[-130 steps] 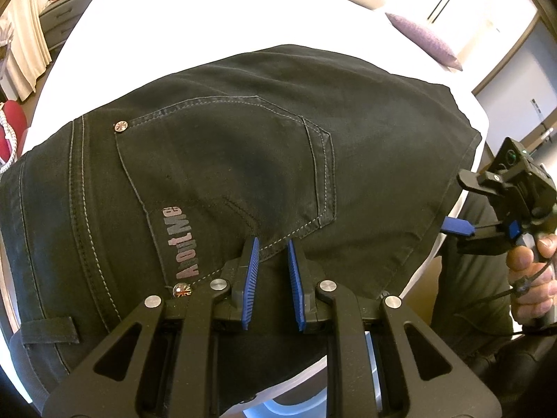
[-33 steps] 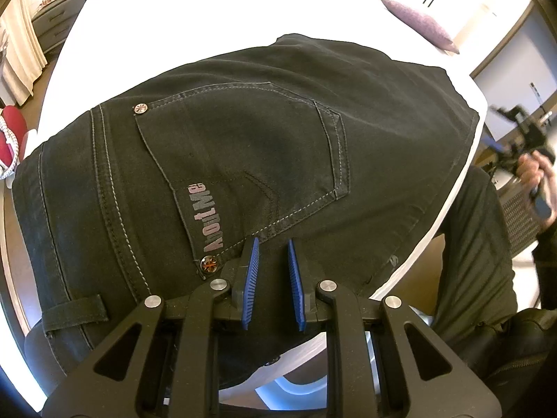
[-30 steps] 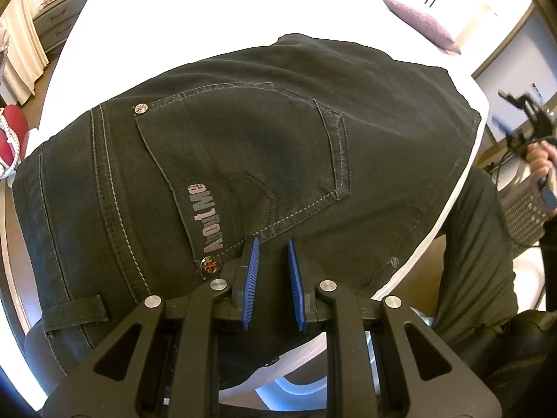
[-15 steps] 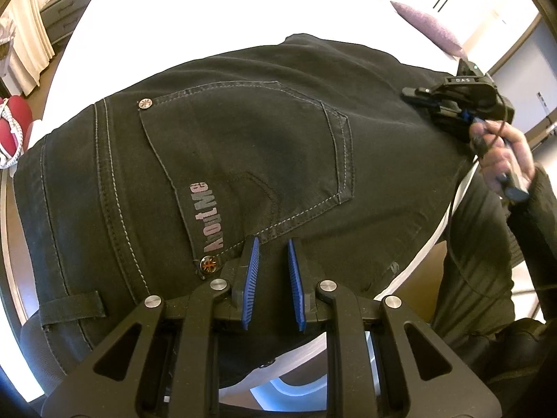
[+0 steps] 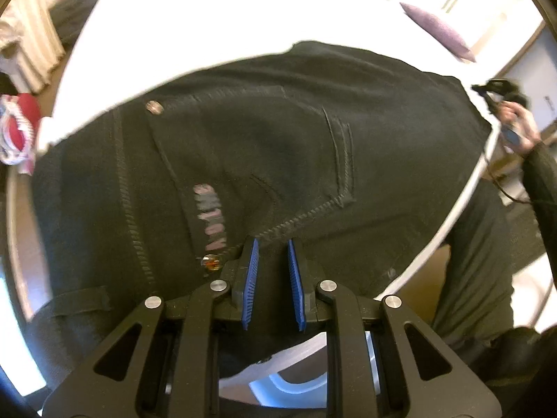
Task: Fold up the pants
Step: 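Lay the jeans leg over the folded jeans with the right tool while the left tool holds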
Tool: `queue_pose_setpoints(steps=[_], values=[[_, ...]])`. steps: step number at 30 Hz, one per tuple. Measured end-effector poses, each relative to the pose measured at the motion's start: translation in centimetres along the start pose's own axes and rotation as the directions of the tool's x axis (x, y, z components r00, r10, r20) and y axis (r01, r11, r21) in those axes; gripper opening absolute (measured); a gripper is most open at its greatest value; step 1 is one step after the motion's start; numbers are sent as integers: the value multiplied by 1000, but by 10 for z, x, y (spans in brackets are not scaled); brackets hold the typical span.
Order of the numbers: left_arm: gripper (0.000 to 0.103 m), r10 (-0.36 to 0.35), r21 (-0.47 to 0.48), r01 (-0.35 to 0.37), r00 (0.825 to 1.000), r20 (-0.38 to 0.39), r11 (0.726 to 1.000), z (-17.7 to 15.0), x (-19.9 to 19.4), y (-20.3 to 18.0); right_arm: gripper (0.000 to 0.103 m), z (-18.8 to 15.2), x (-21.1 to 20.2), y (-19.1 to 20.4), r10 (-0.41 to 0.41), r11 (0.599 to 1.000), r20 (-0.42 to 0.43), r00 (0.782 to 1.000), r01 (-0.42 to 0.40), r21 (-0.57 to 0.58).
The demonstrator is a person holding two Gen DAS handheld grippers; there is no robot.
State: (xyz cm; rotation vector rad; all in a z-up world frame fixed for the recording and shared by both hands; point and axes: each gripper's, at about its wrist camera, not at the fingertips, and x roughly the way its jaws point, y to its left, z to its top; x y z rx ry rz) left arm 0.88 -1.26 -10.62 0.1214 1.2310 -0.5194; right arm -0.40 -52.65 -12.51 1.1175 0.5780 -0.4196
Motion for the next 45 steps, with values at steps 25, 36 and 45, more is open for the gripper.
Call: queue_pose_setpoints(steps=[25,36,45], values=[[1,-244,-197,257,966,91,946,82,74,44,0,-95,24,-34,25,998,-240,971,-39,-54],[1,2,-359,86,971,238,929,-14,-20,143,6,-145,-19,29,112,984,-285,952,-146,-98],[1,-114,-212,165,966,232,963,30,3,61,6,-313,108,148,161,921,-718,677,-364,-136]])
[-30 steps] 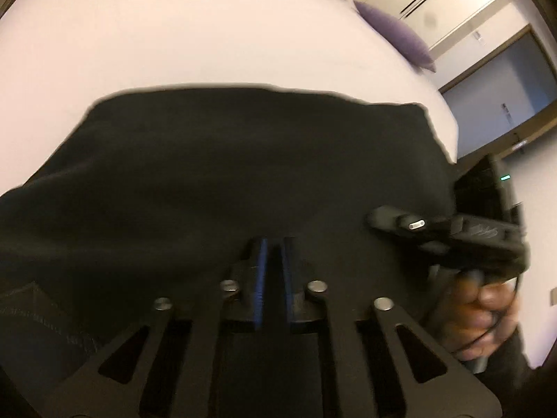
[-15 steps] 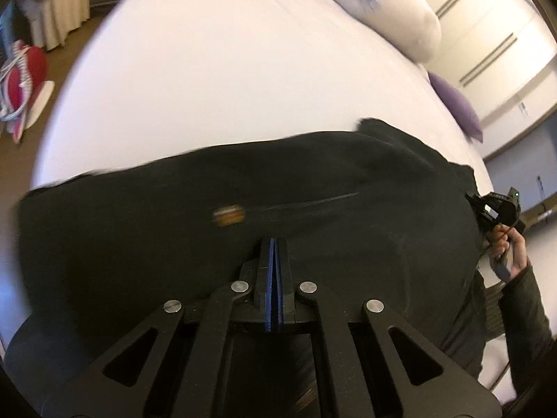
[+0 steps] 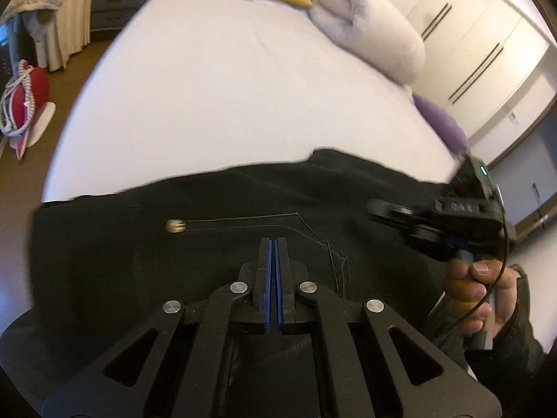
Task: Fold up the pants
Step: 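Lay the jeans leg over the folded jeans with the right tool while the left tool holds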
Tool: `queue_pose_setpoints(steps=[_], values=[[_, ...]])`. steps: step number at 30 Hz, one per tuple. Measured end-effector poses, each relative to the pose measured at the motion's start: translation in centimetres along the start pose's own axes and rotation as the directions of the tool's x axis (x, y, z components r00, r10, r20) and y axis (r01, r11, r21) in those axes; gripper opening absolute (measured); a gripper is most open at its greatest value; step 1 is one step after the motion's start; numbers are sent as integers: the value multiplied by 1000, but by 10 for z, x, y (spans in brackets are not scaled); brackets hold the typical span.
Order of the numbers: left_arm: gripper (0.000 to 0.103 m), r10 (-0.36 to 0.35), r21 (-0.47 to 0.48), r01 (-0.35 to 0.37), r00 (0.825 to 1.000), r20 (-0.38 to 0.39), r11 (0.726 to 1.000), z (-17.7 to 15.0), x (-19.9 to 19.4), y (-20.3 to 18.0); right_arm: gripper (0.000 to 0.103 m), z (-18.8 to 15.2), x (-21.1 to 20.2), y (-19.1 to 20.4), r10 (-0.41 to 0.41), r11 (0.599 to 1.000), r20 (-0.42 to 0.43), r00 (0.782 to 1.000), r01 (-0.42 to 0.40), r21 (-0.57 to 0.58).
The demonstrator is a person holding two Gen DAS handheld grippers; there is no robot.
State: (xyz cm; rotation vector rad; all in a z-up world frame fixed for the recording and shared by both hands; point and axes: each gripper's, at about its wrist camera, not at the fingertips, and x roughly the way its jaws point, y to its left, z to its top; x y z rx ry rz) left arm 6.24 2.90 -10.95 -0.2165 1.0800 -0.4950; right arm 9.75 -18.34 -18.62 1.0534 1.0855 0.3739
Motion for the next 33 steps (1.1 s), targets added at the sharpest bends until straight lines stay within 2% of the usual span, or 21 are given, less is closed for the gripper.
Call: queue_pose_setpoints(steps=[1,3,5,7,9,12,15,17,18,19,20,21,22,23,25,26,28,30,32,33], values=[[1,24,-4,-24,999,-35,1000,3,15,3,6,3,14,-2,2,1000,-25,1000,-1,14],[1,87,1,-87,992,-89,996,8,38,8,0,25,29,-10,-78,997,-18,997,78,-1],[1,43,-59,-50,993,-113,997,9,51,29,0,49,44,-18,-42,997,-11,999,43,62],[1,-1,-104,-11,994,-113,995,10,54,36,0,56,30,-35,-20,994,40,999,16,110],[2,8,-95,-19,993,-117,995,12,56,39,0,63,12,-47,-36,993,103,994,23,119],[2,23,-75,-32,993,-118,997,13,59,40,0,75,-37,-88,-52,978,220,974,6,206],[2,15,-70,-23,994,-107,997,12,63,44,0,80,-91,-113,-108,964,340,934,14,266],[2,2,-78,-10,995,-100,997,6,62,44,0,85,-135,-134,-193,947,418,888,57,316],[2,-3,-87,-5,995,-98,996,7,62,46,0,75,-159,-145,-228,935,453,862,64,348],[2,-7,-98,-2,996,-92,995,7,61,46,0,73,-186,-155,-260,921,489,833,62,384],[2,-8,-121,-2,996,-85,993,7,60,45,5,67,-211,-160,-278,912,521,807,51,407],[2,-4,-144,-7,997,-78,990,17,49,42,5,58,-233,-160,-283,911,548,787,42,410],[2,1,-155,-10,998,-62,988,19,41,38,5,50,-245,-156,-253,923,561,788,23,384],[2,-21,-147,15,999,-35,989,20,33,26,5,42,-247,-149,-198,939,558,806,-6,343],[2,-73,-111,71,997,-19,991,21,28,-1,8,20,-234,-136,-62,966,497,866,-72,246],[2,-95,-79,91,995,-37,993,20,32,-20,13,5,-213,-124,-15,976,426,904,-79,201],[2,-118,-21,117,989,-87,993,14,48,-54,15,-19,-185,-119,17,988,308,951,-64,141],[2,-124,2,125,983,-134,992,8,64,-73,12,-34,-159,-124,9,990,252,968,-44,132],[2,-77,46,87,978,-192,995,-2,86,-85,0,-36,-161,-153,-7,976,265,964,-51,212],[2,-69,43,79,976,-207,996,-7,94,-83,0,-35,-169,-167,12,964,292,956,-88,249]])
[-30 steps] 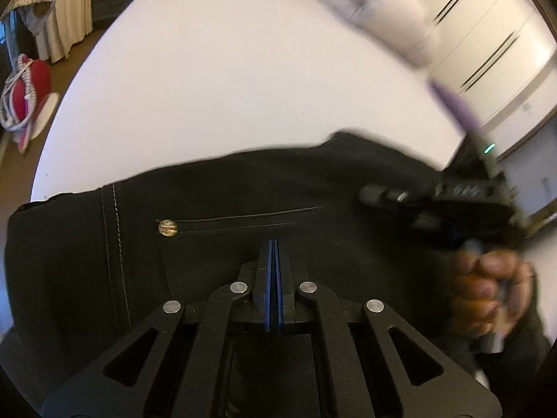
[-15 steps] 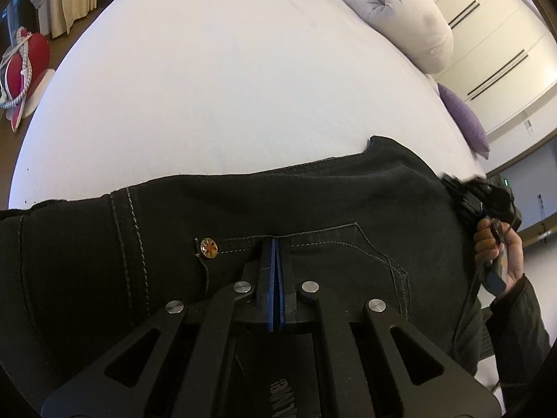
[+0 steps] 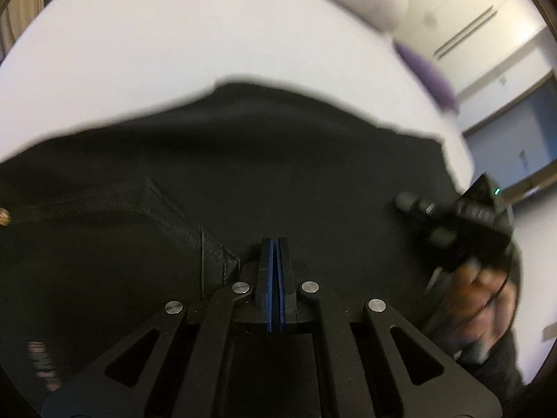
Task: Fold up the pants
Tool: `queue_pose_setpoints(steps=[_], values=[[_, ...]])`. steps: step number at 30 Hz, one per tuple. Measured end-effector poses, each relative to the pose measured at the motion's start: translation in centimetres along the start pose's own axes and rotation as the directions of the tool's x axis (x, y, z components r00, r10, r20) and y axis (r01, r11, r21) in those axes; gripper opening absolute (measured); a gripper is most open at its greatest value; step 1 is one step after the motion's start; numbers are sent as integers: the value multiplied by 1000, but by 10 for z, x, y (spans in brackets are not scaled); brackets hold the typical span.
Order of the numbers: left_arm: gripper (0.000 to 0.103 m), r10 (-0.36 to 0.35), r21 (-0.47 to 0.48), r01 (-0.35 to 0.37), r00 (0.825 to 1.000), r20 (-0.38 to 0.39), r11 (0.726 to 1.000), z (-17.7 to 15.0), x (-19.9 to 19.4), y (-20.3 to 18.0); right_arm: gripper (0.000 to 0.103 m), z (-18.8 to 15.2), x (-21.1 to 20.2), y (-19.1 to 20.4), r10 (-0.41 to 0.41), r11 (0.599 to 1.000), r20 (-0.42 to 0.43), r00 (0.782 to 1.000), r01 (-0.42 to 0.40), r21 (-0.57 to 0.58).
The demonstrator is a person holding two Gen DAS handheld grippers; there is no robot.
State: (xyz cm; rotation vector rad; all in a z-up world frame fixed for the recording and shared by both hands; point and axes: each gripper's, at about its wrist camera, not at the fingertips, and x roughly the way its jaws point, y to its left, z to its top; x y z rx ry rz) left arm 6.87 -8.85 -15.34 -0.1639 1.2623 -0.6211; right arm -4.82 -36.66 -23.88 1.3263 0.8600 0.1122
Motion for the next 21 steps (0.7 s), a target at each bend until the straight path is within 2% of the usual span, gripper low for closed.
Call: queue_pose_setpoints(steps=[1,4,6,8,9,10,11,12,14,15,16,18,20,21], values=[[2,-20,-20,21,1000,6,1000,-2,3,5,0,10,-16,-12,28,999,53,998,-30,26],[2,-107,-101,108,994,18,989,-5,7,22,0,42,-71,-40,12,998,198,980,-24,57],[2,-102,-85,103,995,16,991,-6,8,21,0,63,-113,-68,8,991,288,958,-45,122],[2,-77,-53,78,997,20,996,-7,14,17,0,84,-161,-95,-36,987,396,917,-29,158],[2,-70,-44,71,997,22,996,-7,15,15,0,92,-182,-106,-59,985,445,894,-20,171],[2,-70,-38,71,997,23,997,-7,15,15,0,101,-208,-117,-101,978,500,860,-7,209],[2,-76,-41,77,997,23,996,-9,16,16,0,107,-224,-123,-120,971,529,840,-11,237],[2,-82,-48,83,996,23,995,-8,18,16,5,110,-245,-124,-152,965,562,813,-2,264],[1,-76,-56,77,997,23,995,-7,15,17,14,107,-276,-110,-258,957,598,758,114,268],[1,-63,-54,64,998,25,996,-7,13,14,21,103,-291,-103,-245,965,617,748,124,233],[0,-61,-53,62,998,29,997,-8,4,10,27,94,-299,-93,-199,977,620,759,106,184],[0,-151,-35,153,987,57,988,-1,-9,-7,63,73,-302,-76,-136,990,594,793,94,102],[0,-243,13,243,967,71,970,8,-13,-35,71,53,-298,-68,-102,995,585,804,81,62],[0,-259,46,257,964,65,965,12,-10,-49,71,43,-293,-69,-79,997,572,816,63,47]])
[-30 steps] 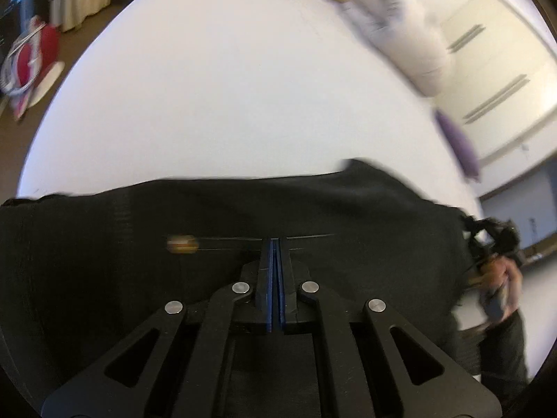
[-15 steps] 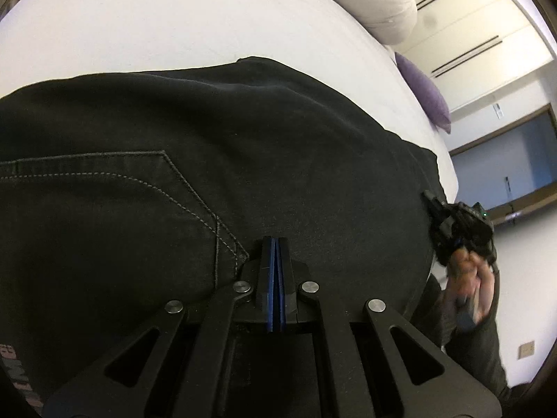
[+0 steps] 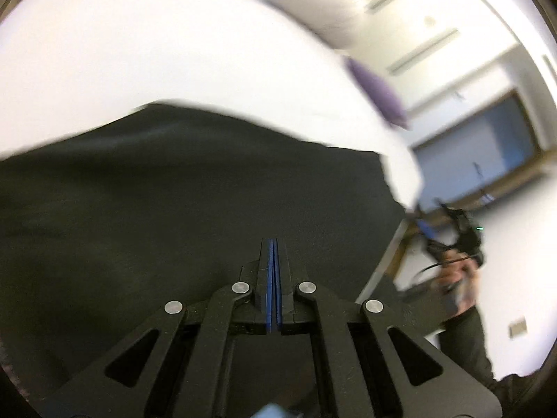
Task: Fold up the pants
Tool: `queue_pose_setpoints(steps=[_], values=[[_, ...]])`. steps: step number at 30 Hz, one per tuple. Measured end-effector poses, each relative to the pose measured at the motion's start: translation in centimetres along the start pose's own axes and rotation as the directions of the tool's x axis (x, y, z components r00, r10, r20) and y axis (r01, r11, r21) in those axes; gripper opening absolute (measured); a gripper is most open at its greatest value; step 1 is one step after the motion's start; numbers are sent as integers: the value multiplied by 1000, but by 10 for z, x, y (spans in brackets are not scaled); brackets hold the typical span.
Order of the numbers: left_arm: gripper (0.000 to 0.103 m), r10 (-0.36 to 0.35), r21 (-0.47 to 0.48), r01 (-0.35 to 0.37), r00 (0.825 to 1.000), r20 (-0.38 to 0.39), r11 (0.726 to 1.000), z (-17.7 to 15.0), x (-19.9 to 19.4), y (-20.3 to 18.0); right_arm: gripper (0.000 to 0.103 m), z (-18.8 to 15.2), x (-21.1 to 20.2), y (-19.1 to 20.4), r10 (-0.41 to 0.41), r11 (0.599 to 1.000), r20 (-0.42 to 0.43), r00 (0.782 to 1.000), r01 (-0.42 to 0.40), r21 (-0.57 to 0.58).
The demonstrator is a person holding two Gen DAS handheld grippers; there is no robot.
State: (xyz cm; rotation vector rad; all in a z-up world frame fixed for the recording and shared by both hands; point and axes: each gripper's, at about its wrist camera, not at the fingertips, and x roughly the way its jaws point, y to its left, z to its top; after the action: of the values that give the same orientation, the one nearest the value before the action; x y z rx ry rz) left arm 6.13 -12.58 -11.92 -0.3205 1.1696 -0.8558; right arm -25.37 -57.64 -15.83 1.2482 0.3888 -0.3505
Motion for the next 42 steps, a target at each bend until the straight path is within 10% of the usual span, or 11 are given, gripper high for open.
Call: queue_pose_setpoints(steps=[6,29,42], values=[[0,81,5,-81,984,-161,997,11,84,0,71,-54,40,-13,21,987,-50,999,-13,161],[1,48,-93,-57,994,-95,994,-39,31,37,39,-41,92,-20,220,899,-1,975,-203,388],[1,44,-100,-54,995,-94,994,-38,18,51,11,-29,112,-3,125,954,-37,991,-110,281]])
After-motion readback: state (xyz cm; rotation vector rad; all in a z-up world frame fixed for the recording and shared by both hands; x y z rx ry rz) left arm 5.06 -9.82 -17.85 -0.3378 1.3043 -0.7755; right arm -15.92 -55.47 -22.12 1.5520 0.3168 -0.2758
